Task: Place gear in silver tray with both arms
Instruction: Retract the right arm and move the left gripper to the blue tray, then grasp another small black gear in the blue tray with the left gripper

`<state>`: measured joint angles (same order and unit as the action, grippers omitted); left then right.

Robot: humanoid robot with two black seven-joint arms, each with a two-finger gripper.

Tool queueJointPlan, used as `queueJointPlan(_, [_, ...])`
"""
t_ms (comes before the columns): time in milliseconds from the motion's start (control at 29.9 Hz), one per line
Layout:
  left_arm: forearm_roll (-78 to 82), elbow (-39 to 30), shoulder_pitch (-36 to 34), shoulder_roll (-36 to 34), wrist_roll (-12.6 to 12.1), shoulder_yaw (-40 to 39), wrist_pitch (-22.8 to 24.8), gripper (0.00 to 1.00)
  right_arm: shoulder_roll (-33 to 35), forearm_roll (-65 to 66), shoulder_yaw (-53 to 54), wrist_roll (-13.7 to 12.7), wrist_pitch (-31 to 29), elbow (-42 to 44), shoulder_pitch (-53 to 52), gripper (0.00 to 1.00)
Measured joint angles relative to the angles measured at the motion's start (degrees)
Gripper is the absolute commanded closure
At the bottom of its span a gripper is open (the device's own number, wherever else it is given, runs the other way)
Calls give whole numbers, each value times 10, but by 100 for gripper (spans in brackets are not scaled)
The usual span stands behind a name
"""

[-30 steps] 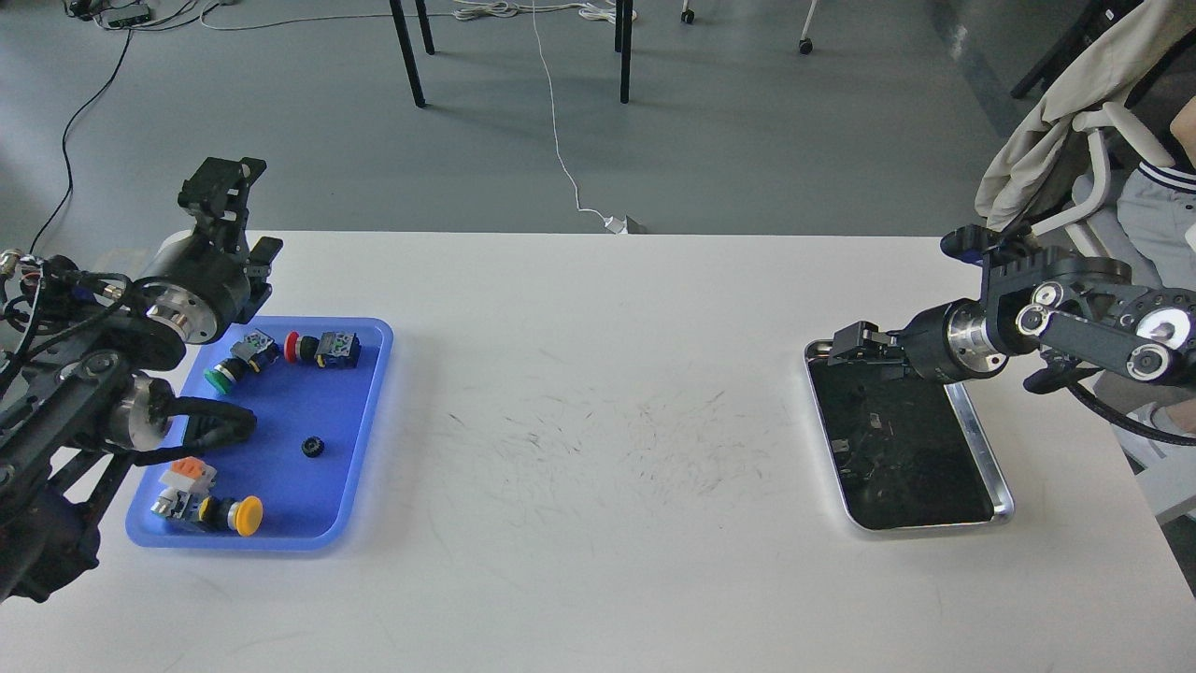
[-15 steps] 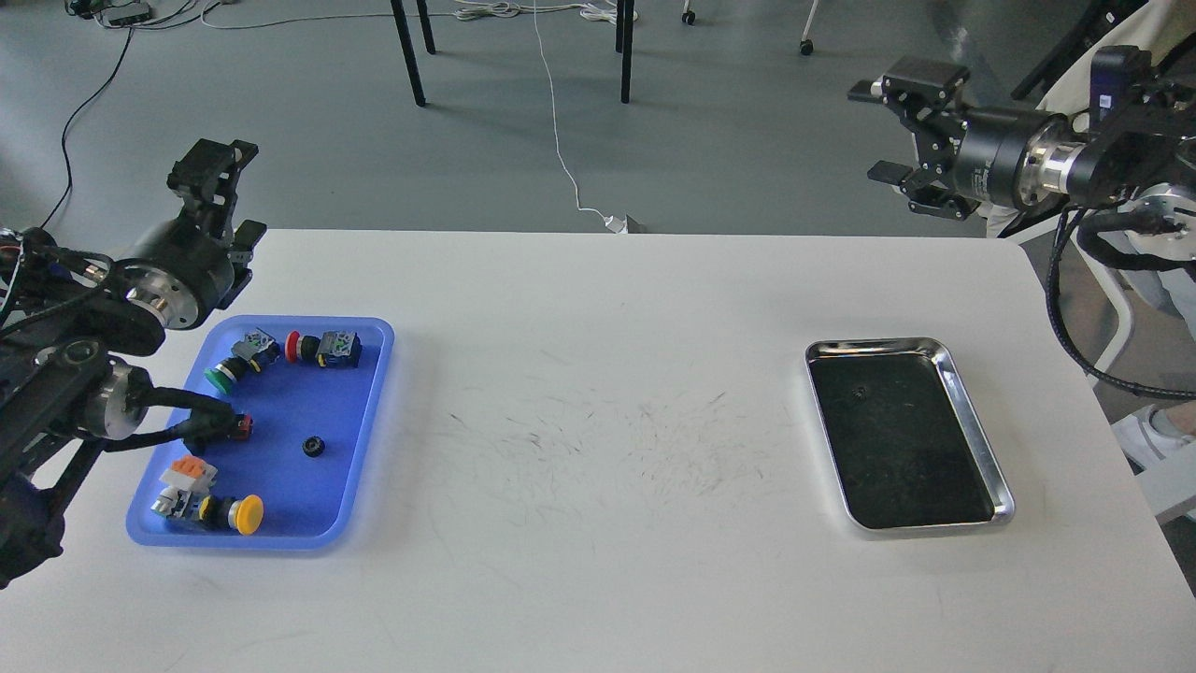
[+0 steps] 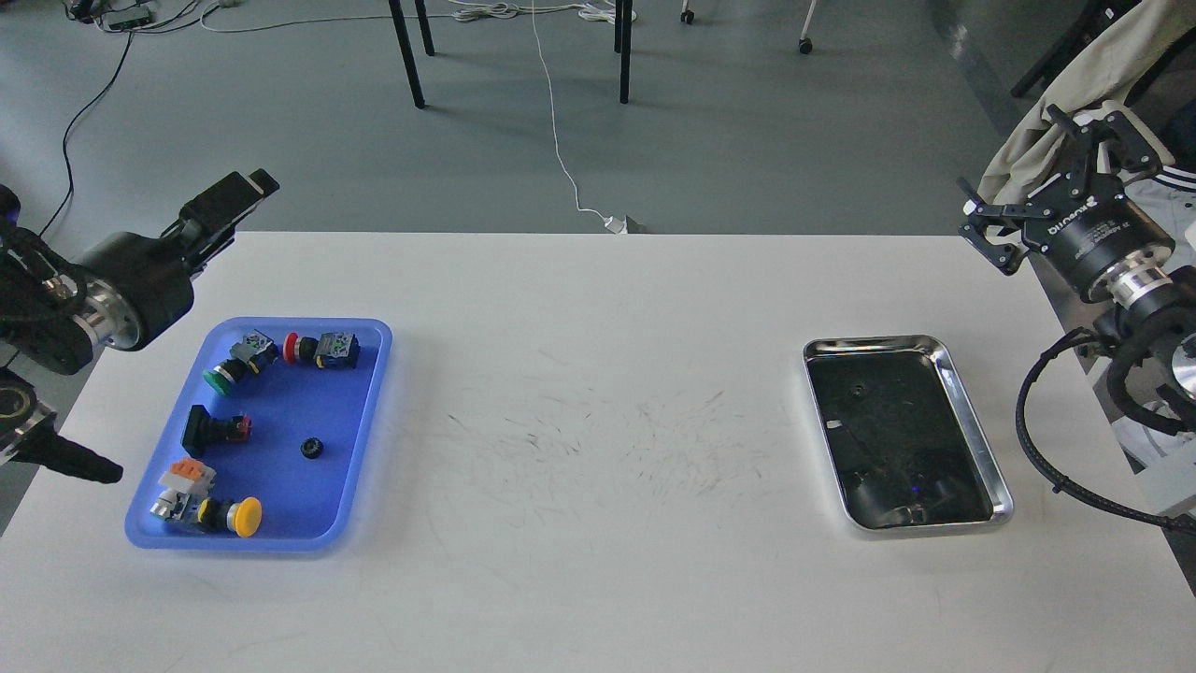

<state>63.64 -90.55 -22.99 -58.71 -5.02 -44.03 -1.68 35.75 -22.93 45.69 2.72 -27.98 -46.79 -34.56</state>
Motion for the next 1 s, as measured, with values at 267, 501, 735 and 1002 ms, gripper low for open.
queueJointPlan(267, [196, -16, 0, -90, 6, 125, -2, 2, -28, -28, 37, -4, 0, 29, 38, 1])
queueJointPlan(501, [371, 15, 2, -62, 18, 162, -4, 2, -47, -22, 20, -36, 0, 58, 25, 1])
queueJointPlan(735, [452, 62, 3, 3, 49, 169, -5, 4, -76, -23, 14, -40, 0, 76, 39, 1])
queueJointPlan(1002, [454, 84, 4, 29, 119, 214, -16, 4, -76, -18, -38, -39, 0, 61, 48, 1])
